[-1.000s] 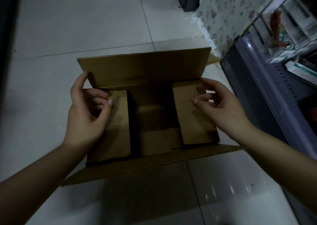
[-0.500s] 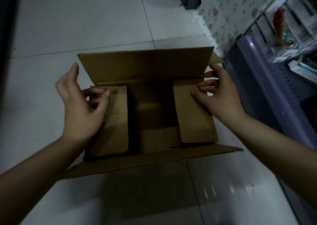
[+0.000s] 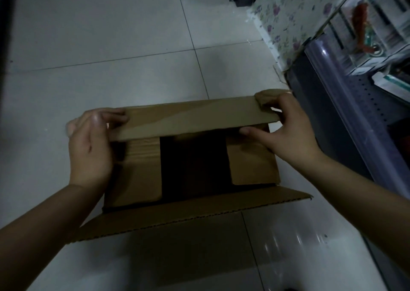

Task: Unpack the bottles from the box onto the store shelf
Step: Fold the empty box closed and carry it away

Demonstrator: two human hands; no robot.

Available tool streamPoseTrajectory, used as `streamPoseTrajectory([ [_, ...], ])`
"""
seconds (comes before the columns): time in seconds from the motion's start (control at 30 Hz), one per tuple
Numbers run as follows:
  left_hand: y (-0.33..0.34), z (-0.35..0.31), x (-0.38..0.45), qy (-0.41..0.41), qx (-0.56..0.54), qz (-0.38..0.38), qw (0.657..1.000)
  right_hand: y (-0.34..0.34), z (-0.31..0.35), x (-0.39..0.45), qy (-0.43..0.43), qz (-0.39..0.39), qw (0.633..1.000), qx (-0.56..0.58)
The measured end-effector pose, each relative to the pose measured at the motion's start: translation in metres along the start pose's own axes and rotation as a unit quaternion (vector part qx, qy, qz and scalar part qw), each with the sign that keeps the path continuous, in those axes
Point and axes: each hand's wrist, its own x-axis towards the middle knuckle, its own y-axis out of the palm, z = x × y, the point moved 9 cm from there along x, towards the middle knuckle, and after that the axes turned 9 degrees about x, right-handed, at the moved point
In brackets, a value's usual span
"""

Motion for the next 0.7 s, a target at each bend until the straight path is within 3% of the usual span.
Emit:
streamPoseTrajectory([
  [0.13, 0.005, 0.001, -0.003, 0.023, 0.066, 0.007, 0.998, -0.002, 0.006, -0.006, -0.042, -0.019, 0.999, -0.029],
  [0.37, 0.008, 0.005, -0.015, 0.011, 0.075, 0.099, 0.992, 0.003, -0.016, -0.010, 0.043, 0.000, 0.998, 0.036],
  [0.7, 0.017, -0.008, -0.018, 0.109, 0.225, 0.235, 0.939, 0.017, -0.016, -0.007, 0.049, 0.087, 0.995, 0.025],
])
